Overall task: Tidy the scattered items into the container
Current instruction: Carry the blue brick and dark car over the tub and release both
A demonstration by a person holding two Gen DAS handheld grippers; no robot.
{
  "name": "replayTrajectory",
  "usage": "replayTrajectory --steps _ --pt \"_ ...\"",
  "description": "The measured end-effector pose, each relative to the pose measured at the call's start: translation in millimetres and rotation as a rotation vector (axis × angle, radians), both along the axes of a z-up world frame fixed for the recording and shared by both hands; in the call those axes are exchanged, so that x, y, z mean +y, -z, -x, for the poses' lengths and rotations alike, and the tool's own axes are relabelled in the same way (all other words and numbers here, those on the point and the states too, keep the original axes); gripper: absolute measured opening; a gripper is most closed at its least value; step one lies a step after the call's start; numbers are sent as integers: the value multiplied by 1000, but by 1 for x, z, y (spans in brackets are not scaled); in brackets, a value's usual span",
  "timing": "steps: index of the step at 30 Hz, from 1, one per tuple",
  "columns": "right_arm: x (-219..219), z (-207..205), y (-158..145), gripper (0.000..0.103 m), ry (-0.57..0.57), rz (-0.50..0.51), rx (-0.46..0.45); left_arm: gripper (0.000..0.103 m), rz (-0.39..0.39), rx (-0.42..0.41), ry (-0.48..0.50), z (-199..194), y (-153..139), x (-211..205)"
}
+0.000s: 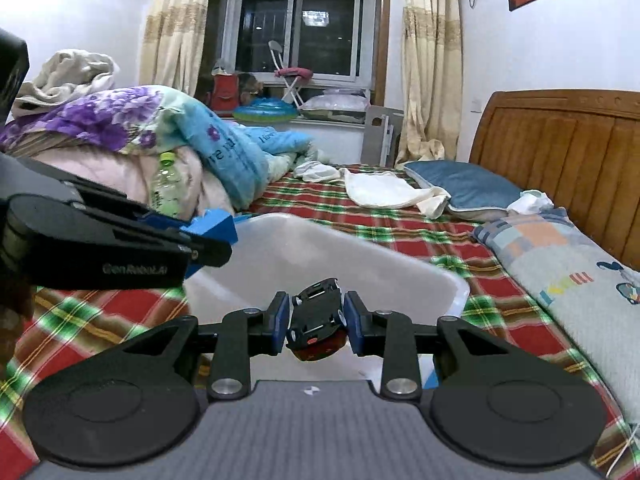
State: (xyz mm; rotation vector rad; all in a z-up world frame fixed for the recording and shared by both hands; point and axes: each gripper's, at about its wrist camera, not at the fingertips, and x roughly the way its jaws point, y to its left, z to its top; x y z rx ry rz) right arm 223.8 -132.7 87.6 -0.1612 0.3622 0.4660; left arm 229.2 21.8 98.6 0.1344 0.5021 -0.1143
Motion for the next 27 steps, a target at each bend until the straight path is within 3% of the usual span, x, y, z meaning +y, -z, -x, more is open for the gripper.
replayTrajectory --steps 7,10,11,12,16,19,22,24,27 --pt "1 -38 7 33 32 -27 53 25 13 44 -8 -38 11 -2" --pt "0 -48 13 36 51 -29 75 31 8 84 -3 -51 18 -3" --pt "-1 -49 15 41 58 -31 79 40 4 84 -7 -52 19 -3" --pt "-2 -50 16 53 64 -31 83 43 -9 75 -6 -51 20 -4" --pt "-6 -45 17 63 71 -14 67 59 -75 47 -24 -41 19 -6" --pt "-9 -38 14 73 74 -18 58 59 -27 55 -28 -29 15 1" --pt "-12 -27 9 75 68 -33 59 63 -6 47 -44 -7 12 7" --pt "-13 -13 8 76 52 -40 53 71 -4 42 -58 11 11 11" --pt "-11 10 11 77 7 -11 40 72 16 52 -56 39 15 16"
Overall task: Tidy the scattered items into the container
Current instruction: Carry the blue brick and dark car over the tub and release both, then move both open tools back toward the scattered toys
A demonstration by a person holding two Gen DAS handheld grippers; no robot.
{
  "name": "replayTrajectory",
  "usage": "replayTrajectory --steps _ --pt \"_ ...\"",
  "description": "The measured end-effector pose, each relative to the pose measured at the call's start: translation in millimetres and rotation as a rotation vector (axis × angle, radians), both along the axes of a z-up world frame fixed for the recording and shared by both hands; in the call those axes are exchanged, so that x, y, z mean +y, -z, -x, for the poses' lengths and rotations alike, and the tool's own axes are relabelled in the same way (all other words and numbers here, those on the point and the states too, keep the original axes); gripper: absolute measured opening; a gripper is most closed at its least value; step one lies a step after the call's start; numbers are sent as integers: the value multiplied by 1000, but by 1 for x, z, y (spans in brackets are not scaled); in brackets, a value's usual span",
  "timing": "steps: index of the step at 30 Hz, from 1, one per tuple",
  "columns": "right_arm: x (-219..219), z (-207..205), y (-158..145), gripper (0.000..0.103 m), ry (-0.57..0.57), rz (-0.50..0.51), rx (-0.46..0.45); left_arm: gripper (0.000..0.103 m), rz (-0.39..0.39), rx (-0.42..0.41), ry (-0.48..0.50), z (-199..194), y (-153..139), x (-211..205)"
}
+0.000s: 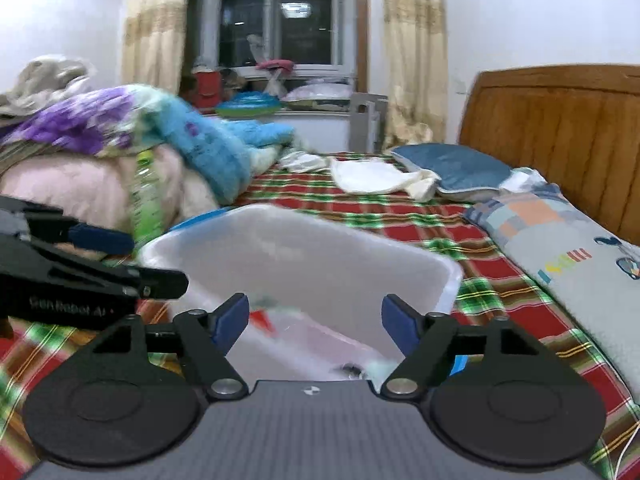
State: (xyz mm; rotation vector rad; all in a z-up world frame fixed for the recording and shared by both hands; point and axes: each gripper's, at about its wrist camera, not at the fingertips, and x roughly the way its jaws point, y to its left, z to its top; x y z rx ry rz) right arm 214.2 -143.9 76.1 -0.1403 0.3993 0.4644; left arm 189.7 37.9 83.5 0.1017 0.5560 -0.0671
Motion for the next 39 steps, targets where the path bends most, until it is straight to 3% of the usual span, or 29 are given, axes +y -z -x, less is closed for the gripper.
replayTrajectory --steps 4,12,14,16,20,25,28,31,34,37,39 --pt "4 32 15 81 -30 40 -19 73 5 47 -5 36 19 4" --pt "2 68 55 88 -61 73 102 73 51 165 -10 84 71 9" --pt "1 78 60 92 -41 87 97 73 67 171 -22 94 77 8" --pt "2 88 62 103 7 139 64 73 81 176 -28 102 82 7" --pt "-3 105 71 103 18 173 14 73 105 161 -20 116 96 4" --pt "-20 106 90 90 -23 105 120 73 123 173 -17 117 109 -4" --pt "-19 108 102 86 16 133 141 71 163 166 -29 114 114 -6" --pt "-19 108 112 83 7 132 181 60 164 168 -51 105 122 -10" --pt "-25 105 116 79 5 70 233 57 186 156 -72 101 127 -9" --pt "-25 107 117 77 21 66 226 41 126 119 -74 103 125 -13" --pt "-22 109 118 77 19 76 213 38 93 116 -74 106 122 -13"
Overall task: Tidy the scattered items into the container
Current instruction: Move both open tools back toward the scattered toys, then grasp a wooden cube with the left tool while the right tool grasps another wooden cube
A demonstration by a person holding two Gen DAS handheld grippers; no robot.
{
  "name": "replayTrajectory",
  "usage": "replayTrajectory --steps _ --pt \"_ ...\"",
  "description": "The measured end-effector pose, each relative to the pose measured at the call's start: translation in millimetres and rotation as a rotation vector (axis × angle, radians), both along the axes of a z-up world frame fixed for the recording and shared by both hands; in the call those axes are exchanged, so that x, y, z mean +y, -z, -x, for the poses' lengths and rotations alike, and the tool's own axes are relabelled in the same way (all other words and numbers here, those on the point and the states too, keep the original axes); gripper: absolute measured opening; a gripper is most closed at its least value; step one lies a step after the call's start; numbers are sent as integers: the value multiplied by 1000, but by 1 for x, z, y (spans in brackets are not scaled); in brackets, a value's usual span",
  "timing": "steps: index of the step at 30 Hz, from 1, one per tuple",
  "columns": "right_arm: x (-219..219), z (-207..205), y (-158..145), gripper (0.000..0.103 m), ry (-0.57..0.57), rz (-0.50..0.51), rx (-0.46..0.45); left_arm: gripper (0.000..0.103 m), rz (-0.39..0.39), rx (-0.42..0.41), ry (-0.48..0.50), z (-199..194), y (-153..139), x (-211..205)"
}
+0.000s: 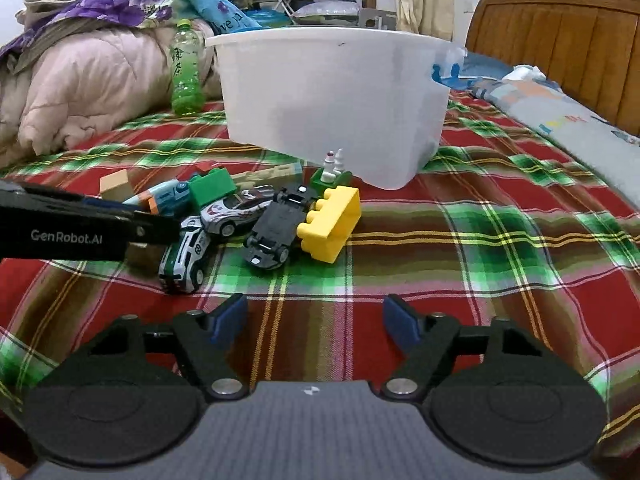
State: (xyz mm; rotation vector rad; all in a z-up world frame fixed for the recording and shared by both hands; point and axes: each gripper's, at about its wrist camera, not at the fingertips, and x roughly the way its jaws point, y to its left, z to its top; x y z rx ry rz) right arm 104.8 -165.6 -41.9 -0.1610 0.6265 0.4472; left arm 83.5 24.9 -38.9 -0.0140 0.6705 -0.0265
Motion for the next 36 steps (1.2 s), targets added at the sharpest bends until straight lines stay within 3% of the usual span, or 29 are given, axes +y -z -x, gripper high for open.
replayTrajectory --steps 5,8,11,16,22,26,29,32,34,36 --pt "9 3 3 78 -8 54 -9 39 8 15 38 5 1 8" --pt "9 1 2 82 -13 75 4 41 42 83 40 -2 11 9" --pt "8 -1 1 82 -15 70 13 35 39 53 32 5 15 11" --pt "18 9 -15 54 -74 12 -34 34 62 17 4 20 8 35" --pt "70 1 -38 54 -245 -89 -73 34 43 53 -21 33 16 55" --pt "119 -18 -41 59 -322 -52 -69 34 41 48 -22 39 16 58" --pt "148 -35 -33 60 -370 -22 -14 34 42 45 -21 41 16 59" --pt "162 -43 -22 55 -393 16 30 34 46 45 -22 41 16 59" --pt "168 -46 -17 32 -414 40 54 34 42 44 -20 41 17 58" --pt "168 -46 -15 32 -418 38 72 34 44 44 -21 40 16 58"
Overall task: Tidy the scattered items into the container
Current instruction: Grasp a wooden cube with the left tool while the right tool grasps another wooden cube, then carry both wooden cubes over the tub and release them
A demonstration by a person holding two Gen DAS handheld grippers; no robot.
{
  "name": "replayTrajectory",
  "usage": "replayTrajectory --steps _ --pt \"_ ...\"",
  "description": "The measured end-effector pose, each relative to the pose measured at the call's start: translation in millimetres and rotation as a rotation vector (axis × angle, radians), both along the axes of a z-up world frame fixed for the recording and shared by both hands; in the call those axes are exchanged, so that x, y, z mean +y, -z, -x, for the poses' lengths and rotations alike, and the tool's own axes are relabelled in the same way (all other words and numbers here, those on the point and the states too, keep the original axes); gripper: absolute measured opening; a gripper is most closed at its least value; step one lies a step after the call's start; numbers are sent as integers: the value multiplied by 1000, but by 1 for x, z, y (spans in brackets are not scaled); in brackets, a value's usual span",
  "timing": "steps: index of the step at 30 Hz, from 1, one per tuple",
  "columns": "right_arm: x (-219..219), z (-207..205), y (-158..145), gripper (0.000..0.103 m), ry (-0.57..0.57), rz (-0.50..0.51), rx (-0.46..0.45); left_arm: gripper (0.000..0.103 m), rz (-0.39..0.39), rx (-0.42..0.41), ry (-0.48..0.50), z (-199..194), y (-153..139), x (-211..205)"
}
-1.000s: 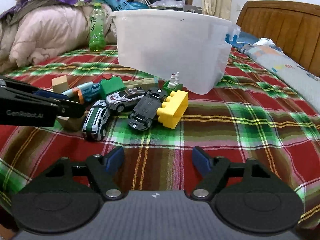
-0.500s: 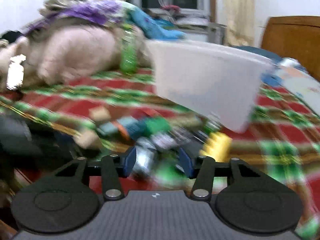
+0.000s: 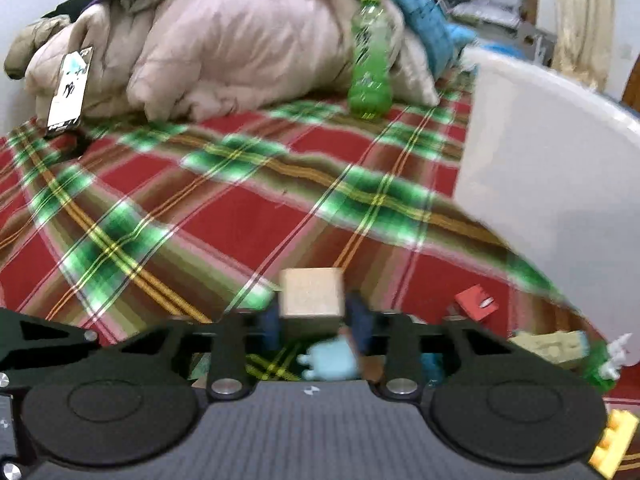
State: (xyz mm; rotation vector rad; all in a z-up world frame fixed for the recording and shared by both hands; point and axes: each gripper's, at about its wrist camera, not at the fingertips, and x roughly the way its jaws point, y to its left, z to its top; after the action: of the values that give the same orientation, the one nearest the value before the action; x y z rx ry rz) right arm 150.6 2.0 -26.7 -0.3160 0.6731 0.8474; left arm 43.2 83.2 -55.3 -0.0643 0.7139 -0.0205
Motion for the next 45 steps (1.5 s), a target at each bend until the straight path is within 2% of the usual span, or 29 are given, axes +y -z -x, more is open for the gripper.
replayTrajectory --steps 5,13,19,30,39,45 --pt "-18 11 -6 32 27 -18 -16 34 -3 0 3 -1 -1 -2" --pt "-72 27 -32 33 120 -90 -67 34 -15 -1 25 -6 -6 -8" --pt "-102 27 -41 33 200 -112 -95 34 -38 -30 49 -16 -19 -19" --pt "-133 9 -72 33 285 -154 -200 34 -74 -151 79 -52 -77 -36" --pt "-159 -18 -115 33 362 -254 -301 34 -95 -258 99 -102 -133 -50" --pt "-160 -52 -127 33 396 -280 -322 34 -92 -302 123 -144 -159 -65"
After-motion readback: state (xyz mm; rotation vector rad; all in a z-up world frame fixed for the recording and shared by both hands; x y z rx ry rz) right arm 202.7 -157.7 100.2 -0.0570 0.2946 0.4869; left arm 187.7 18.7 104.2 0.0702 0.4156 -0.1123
